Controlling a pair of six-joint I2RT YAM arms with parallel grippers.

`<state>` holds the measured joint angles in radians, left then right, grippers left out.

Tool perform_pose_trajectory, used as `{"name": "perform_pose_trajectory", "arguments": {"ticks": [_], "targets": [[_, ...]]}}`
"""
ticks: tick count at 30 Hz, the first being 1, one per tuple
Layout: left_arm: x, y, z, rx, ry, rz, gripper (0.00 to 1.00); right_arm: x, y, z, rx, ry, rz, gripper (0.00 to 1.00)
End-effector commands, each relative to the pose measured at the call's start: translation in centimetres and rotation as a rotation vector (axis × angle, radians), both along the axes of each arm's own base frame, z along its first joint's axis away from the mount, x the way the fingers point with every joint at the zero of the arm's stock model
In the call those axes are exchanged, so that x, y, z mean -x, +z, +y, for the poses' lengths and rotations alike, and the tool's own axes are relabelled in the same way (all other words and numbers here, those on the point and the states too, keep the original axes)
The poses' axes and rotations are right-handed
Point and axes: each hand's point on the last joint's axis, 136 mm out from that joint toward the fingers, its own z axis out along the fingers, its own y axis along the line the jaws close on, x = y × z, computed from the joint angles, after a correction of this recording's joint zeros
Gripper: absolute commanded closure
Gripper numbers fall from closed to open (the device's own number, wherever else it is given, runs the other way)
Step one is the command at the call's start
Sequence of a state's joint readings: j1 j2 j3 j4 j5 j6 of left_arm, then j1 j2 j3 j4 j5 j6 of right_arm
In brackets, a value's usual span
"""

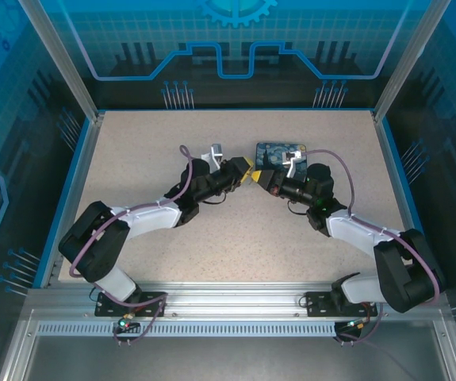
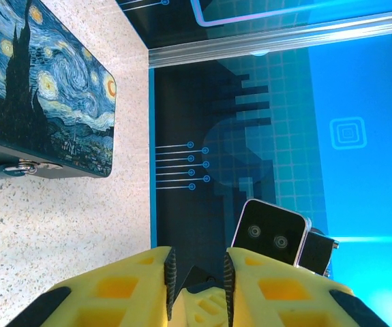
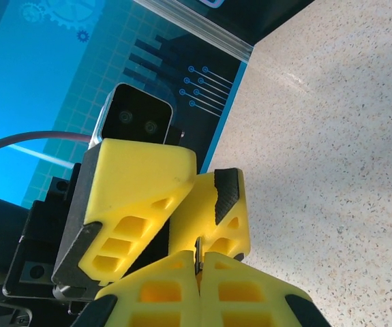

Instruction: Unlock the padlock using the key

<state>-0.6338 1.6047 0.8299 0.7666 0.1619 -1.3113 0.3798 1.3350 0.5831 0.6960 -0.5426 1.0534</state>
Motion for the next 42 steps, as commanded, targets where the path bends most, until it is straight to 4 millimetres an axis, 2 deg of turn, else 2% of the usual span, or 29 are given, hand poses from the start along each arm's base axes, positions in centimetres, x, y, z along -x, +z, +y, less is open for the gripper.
{"name": "perform_pose_trajectory", "arguments": {"ticks": [1,8,15,19,22,25,26,27,29,34,37,42], "targets": [[0.8,0.8,-0.7,0.044,-0.022,-0.024,0.72,-0.8,0.2,-0.4,0.0,-0.028,-0.002,1.0],[0.8,0.4,-0.5,0.052,-0.005,-0.012,0.74,-1.0,0.1,-0.4,-0.002,-0.032,0.003,1.0],[0.7,0.6,-0.2,0.074,0.023,-0.014,0.86,-1.1,-0.1,-0.5,-0.002,-0.038,0.009,1.0],[0.7,0.4,-0.2,0.078,0.034,-0.007,0.99,-1.0,-0.1,-0.5,-0.001,-0.037,0.009,1.0],[0.6,0.2,0.0,0.08,0.048,0.002,1.0,-0.9,0.1,-0.4,-0.003,-0.027,0.006,1.0],[0.4,0.1,0.1,0.078,0.064,0.004,1.0,-0.8,0.2,-1.0,0.002,-0.04,0.01,0.61],[0.4,0.1,0.2,0.075,0.068,0.007,1.0,-0.7,0.0,-1.5,0.005,-0.057,0.017,0.51],[0.4,0.1,0.2,0.073,0.068,0.006,1.0,-0.8,-0.1,-2.1,0.009,-0.076,0.023,0.45],[0.4,0.1,0.2,0.066,0.071,0.004,1.0,-0.7,0.0,-3.2,0.01,-0.103,0.027,0.41],[0.4,0.0,0.2,0.057,0.077,0.0,1.0,-0.9,0.6,-4.4,0.009,-0.136,0.027,0.42],[0.3,-0.1,0.3,0.055,0.084,0.0,1.0,-1.2,1.1,-3.9,-0.009,-0.122,0.025,0.46],[0.1,0.1,0.1,0.06,0.092,-0.006,1.0,-1.7,1.5,-2.5,-0.046,-0.084,0.027,0.59]]}}
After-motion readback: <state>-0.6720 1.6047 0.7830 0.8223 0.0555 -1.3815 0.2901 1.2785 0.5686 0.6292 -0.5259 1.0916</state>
